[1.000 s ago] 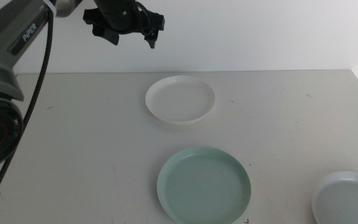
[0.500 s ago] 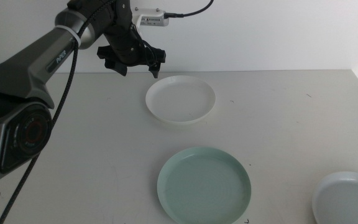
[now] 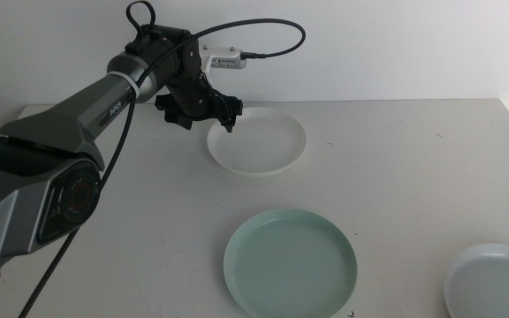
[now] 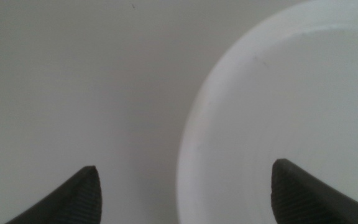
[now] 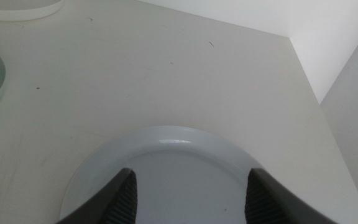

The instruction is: Stack the three bowls on top of each other.

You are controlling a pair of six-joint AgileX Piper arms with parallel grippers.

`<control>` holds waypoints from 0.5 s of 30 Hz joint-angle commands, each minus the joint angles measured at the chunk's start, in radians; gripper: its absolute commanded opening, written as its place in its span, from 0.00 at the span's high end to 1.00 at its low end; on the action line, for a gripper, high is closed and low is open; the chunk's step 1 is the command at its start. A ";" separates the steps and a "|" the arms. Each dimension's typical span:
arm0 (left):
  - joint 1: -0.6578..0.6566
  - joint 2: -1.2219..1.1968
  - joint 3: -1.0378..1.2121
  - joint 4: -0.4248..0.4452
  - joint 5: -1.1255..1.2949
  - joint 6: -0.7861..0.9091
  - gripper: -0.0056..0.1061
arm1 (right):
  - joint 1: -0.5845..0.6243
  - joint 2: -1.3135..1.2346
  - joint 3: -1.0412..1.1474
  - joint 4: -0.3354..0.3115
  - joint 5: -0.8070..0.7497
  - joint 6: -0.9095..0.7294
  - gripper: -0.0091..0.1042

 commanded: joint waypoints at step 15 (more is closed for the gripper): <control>0.001 -0.001 -0.035 -0.028 -0.074 -0.006 0.48 | -0.008 -0.027 -0.005 -0.010 -0.061 -0.014 0.52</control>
